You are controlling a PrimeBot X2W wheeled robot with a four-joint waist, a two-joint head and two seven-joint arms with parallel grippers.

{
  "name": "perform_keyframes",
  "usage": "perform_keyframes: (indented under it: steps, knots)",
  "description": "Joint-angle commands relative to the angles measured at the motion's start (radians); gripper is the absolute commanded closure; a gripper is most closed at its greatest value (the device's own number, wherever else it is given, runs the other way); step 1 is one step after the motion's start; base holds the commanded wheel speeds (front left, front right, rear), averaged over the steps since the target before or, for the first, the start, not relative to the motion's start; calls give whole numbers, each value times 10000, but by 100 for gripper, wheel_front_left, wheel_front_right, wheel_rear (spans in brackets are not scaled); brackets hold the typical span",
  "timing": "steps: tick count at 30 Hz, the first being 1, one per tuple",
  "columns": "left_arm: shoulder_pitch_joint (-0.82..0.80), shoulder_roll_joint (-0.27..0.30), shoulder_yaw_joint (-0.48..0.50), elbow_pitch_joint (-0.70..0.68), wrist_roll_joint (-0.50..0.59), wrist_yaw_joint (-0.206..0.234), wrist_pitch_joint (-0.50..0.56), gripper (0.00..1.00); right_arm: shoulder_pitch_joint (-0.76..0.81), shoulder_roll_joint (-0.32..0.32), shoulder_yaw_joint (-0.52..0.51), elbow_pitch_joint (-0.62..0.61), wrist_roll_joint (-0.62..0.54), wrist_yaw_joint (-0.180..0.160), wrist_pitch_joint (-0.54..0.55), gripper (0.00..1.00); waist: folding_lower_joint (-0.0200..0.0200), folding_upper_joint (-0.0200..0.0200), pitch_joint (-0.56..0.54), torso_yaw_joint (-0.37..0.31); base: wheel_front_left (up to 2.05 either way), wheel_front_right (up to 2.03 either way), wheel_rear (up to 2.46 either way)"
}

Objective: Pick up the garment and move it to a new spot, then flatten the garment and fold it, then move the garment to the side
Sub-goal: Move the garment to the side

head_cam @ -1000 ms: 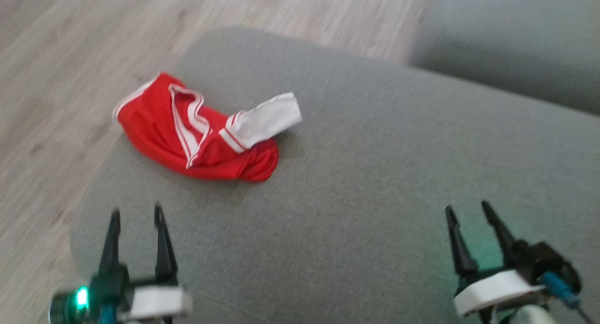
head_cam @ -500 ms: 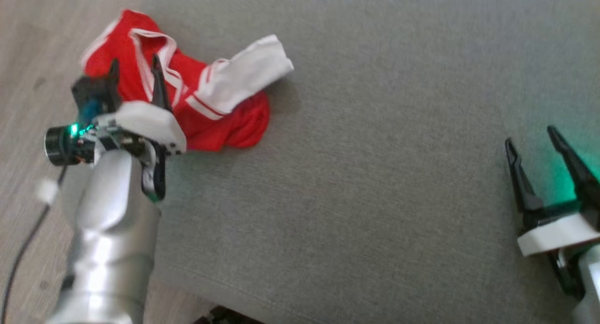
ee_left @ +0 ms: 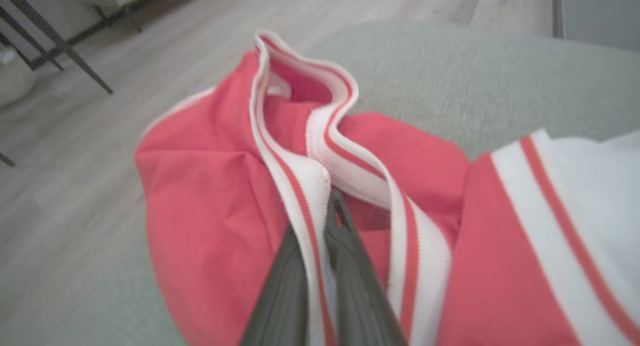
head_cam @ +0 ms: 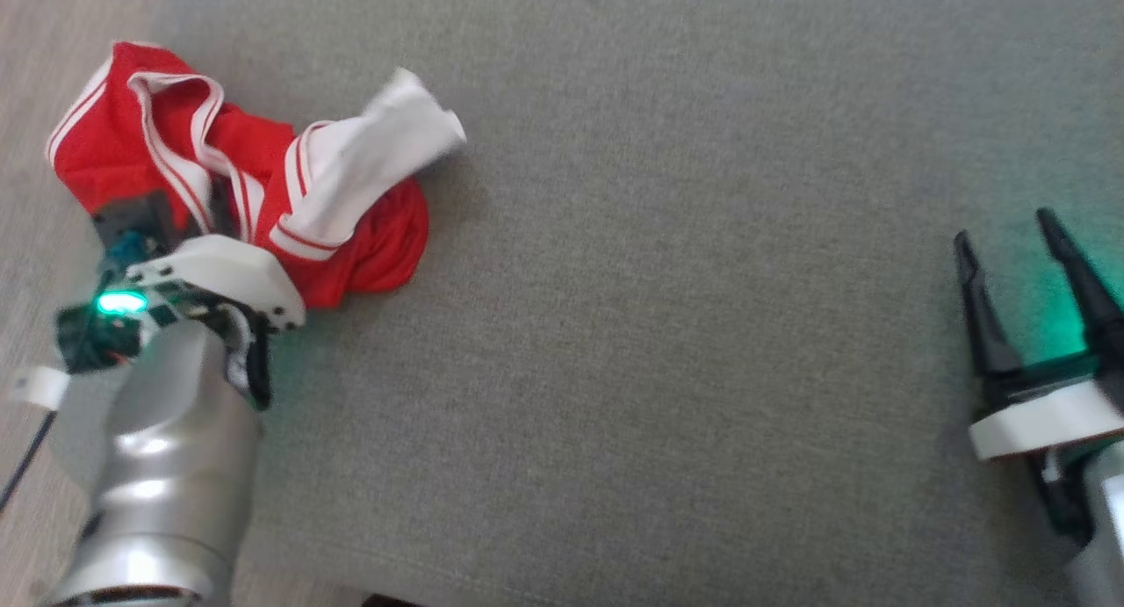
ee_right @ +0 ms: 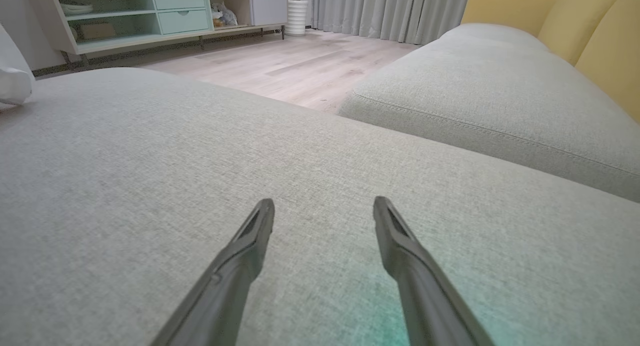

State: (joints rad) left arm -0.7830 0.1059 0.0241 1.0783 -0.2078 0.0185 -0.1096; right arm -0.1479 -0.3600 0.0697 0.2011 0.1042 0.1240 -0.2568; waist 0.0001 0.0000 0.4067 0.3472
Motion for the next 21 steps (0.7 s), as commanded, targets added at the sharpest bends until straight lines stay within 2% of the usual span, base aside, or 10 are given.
perform_keyframes:
  steps: [1, 6, 10, 15, 20, 21]
  knots:
    - [-568, 777, 55, -299, 217, -12, -458, 100, 259, 109, 260, -138, -69, 67, -49, 0, -1, 0, -492, -130, 0, 0, 0]
    - [-1537, 1241, -518, -1059, 763, -264, -1102, 100, 182, 735, 469, 67, -86, 67, -49, 0, -1, 0, -1662, -662, 0, 0, 0]
    - [-2236, 1413, -1050, -2162, 1074, -781, -1148, 100, 324, 1292, 506, 115, -121, 67, -49, 0, -1, 0, -2552, -1430, 0, 0, 0]
    - [-2793, 1529, -1563, -3891, 1157, -1173, -520, 100, 440, 1854, 522, -32, -228, 67, -49, 0, -1, 0, -3209, -2815, 0, 0, 0]
    - [-2836, 1407, -2096, -5702, 945, -1366, 522, 100, 544, 2230, 621, -255, -298, 67, -49, 0, -1, 0, -3455, -4252, 0, 0, 0]
    - [-2836, 1407, -2096, -5702, 945, -1366, 522, 100, 544, 2230, 621, -255, -298, 67, -49, 0, -1, 0, -3455, -4252, 0, 0, 0]
